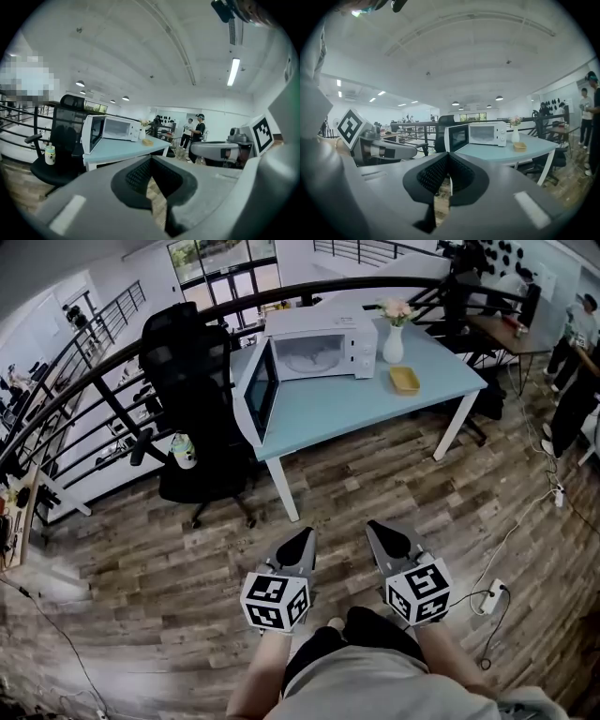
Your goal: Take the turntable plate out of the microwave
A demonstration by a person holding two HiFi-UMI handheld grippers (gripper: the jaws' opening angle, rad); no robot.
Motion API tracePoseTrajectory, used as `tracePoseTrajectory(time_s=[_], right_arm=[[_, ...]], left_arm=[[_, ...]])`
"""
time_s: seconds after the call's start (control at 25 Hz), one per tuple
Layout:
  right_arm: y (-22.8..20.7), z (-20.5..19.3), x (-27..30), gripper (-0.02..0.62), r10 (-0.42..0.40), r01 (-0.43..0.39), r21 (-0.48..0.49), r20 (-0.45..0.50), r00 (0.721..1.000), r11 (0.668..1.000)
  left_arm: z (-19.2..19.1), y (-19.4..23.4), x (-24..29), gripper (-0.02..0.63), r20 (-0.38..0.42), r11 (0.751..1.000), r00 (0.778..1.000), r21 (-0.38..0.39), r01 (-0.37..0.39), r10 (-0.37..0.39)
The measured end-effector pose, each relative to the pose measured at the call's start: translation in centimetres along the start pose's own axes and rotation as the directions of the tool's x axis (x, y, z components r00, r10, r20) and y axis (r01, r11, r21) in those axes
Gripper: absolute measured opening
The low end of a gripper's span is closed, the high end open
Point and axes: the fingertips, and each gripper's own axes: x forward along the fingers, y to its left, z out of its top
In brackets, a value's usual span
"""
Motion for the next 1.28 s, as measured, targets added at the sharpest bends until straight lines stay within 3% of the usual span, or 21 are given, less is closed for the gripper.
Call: tracePoseTrajectory(time_s=[0.16,0.36,0.68,0.88,1.28], right_arm=[[1.5,-1.5,0.4,0.014,0.020,-0.019,0.006,-0.029,0.999,1.000],[0.8,-0.4,1.5,0.014,0.008,-0.008,0.029,-0.001,1.000,1.000],[-2.4,0.1,4.8,0.014,-0.013,0.013,0.064,0.002,1.000,0.998],[-4.7,0.5,8.8,0.015,0.044,-0.044,0.073,-0.001,0.999,0.996],[-12.7,4.0,17.1,0.015,0.084,-0.083,0.085,-0.010,0.996,0.993]], left_arm=[[-0.6,0.8,-0.5,0.002,0.006,1.000,1.000,-0.020,-0.002,0.002],[-1.0,2.0,-0.2,0.002,0.001,0.999,1.000,-0.034,0.001,-0.001],[-0.7,4.2,2.8,0.003,-0.018,1.000,1.000,0.016,0.019,-0.019],[0.5,6.3,6.4,0.003,-0.006,1.000,1.000,0.012,0.018,-0.018],[4.9,10.5,15.8,0.003,0.010,0.999,0.999,-0.015,-0.035,0.035]])
